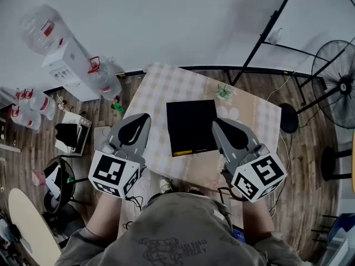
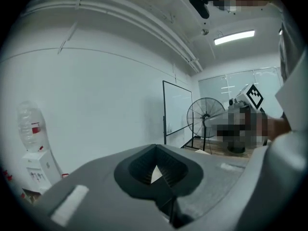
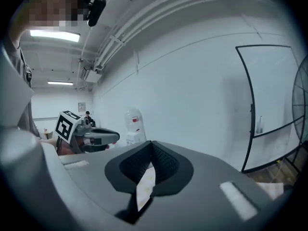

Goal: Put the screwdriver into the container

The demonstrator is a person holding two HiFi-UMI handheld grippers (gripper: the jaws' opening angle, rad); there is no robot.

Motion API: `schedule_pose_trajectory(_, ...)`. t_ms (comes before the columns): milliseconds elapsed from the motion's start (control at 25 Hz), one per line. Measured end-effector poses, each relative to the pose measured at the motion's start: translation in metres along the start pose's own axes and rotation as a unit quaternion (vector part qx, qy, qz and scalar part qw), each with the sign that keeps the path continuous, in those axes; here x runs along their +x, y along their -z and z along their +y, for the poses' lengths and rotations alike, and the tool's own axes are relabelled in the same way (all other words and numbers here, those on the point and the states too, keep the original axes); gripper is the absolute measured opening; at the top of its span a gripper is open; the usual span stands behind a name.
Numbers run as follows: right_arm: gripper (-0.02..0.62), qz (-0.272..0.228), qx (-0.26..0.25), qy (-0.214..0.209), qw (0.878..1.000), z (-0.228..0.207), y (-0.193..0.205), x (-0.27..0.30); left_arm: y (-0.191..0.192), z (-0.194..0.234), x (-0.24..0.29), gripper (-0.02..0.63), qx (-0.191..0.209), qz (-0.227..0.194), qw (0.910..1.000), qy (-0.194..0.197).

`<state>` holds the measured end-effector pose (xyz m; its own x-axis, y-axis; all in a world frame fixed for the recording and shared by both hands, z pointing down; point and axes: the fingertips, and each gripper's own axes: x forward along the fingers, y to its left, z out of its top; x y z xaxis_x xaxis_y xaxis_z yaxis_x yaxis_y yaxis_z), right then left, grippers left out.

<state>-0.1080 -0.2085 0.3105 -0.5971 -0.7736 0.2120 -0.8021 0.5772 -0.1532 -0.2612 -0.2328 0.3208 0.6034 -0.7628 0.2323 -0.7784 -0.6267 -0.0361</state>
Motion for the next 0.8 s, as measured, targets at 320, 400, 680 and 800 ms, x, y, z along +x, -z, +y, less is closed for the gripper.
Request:
schedule_pose_trajectory(320,0.028,-0.062,0.017,0.007,0.998,0.003,-0.03,-0.039,-0.041,-0.015,-0.028,0.0,-0.018,-0.041,0.999,0.009)
schedule_pose_trajectory(400,0.028,-0.059,0.016,0.011,0.998,0.004,-0.027,-0.045,-0.039,-0.018,-0.032,0.0,-0.024,-0.04,0.9989,0.008)
schedule_pose_trajectory(680,0.028,-0.02,0.014,0.015,1.0,0.006,0.001,-0.057,-0.015,-0.025,-0.036,0.0,-0.033,-0.01,0.9994,0.008)
schedule_pose_trajectory(800,0.028,-0.013,0.017,0.017,1.0,0.005,0.008,-0.055,-0.012,-0.024,-0.036,0.0,-0.033,-0.006,0.9994,0.008)
